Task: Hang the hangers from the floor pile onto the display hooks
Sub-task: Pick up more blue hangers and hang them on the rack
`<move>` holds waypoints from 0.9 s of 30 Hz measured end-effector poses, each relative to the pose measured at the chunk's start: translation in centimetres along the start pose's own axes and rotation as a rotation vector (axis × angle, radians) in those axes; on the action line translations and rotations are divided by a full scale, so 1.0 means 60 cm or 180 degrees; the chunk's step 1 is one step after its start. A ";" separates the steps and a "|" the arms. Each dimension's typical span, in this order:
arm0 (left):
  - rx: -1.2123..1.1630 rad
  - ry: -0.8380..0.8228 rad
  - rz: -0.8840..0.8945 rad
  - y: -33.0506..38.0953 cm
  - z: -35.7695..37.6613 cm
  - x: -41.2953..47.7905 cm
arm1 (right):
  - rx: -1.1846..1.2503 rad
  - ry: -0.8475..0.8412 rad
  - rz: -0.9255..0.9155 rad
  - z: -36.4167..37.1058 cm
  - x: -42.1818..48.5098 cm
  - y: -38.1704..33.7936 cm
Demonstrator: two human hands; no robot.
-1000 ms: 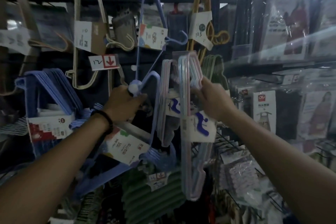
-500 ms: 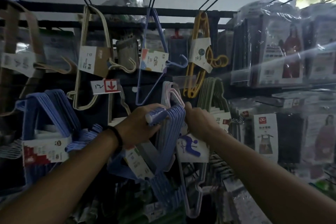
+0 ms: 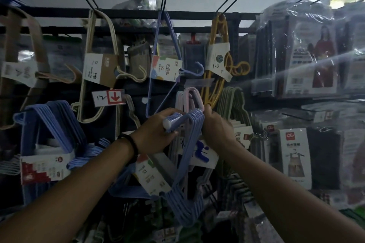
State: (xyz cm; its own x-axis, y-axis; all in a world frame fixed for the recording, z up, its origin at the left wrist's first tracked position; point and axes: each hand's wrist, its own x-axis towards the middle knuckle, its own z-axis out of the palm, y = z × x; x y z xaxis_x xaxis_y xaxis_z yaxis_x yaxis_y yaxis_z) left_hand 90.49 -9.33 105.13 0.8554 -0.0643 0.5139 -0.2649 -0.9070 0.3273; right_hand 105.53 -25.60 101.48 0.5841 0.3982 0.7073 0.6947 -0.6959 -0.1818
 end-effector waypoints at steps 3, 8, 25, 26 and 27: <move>0.0124 -0.0008 -0.0136 -0.003 0.005 0.013 | 0.0024 -0.0112 0.0171 0.010 -0.005 0.013; 0.0035 0.0049 -0.0302 -0.014 0.024 0.029 | -0.0284 -0.0347 0.0001 0.017 0.005 0.016; -0.1068 0.0835 -0.1191 0.012 -0.025 -0.003 | 0.0152 -0.1441 0.0430 0.036 0.071 -0.002; -0.1183 0.0937 -0.1222 0.018 -0.033 -0.005 | -0.0012 -0.1535 0.0409 0.023 0.071 -0.004; -0.1264 0.1052 -0.1274 0.023 -0.043 -0.008 | -0.0154 -0.1567 0.0346 -0.005 0.065 -0.012</move>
State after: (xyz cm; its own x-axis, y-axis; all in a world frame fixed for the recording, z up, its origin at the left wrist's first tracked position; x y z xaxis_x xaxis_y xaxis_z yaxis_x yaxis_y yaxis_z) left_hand 88.57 -9.48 107.37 0.7569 0.4352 0.4875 -0.1528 -0.6075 0.7795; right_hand 107.20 -23.73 104.60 0.7887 0.5484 0.2778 0.6055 -0.7712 -0.1965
